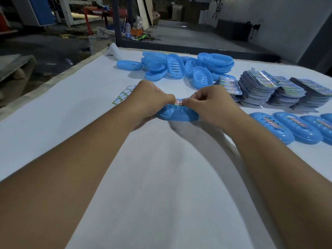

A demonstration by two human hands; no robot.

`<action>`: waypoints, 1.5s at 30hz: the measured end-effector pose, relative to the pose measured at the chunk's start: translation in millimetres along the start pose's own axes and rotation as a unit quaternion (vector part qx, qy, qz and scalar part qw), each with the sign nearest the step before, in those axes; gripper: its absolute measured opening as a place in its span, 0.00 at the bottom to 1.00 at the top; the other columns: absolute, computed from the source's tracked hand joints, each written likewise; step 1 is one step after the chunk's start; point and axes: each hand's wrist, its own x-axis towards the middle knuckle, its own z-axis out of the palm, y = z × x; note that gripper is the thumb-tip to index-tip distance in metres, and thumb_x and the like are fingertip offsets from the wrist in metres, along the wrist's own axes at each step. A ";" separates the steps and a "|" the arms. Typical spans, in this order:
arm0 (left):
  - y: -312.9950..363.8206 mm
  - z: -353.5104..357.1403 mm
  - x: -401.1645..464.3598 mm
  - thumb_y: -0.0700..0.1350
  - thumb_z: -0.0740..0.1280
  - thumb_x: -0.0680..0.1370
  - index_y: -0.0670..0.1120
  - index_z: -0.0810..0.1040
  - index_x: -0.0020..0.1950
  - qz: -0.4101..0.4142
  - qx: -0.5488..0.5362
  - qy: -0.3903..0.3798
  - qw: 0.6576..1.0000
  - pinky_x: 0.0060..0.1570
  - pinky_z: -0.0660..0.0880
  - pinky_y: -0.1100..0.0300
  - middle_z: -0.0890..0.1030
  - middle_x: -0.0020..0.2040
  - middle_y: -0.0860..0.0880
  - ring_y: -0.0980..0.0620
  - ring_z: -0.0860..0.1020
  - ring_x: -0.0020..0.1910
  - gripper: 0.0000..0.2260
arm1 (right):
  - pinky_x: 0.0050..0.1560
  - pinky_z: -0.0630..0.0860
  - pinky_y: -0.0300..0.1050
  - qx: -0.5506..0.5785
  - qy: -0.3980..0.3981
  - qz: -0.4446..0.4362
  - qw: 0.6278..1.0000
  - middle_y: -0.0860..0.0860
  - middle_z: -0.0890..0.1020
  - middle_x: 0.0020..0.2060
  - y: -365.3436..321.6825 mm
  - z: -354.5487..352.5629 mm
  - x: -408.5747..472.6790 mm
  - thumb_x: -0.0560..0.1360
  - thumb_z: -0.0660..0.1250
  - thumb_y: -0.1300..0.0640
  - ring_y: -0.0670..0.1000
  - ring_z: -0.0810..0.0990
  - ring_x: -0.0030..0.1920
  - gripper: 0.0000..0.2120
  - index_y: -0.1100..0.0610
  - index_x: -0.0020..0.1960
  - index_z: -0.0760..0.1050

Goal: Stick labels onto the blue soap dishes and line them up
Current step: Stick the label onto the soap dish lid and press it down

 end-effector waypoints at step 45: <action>-3.2 4.0 -0.6 0.52 0.78 0.57 0.46 0.87 0.36 0.005 0.066 0.013 0.998 0.48 0.83 0.45 0.86 0.40 0.44 0.46 0.85 0.46 0.13 | 0.28 0.65 0.38 -0.053 -0.009 0.008 0.999 0.42 0.76 0.24 0.7 3.8 1.2 0.71 0.77 0.46 0.40 0.71 0.23 0.13 0.52 0.35 0.80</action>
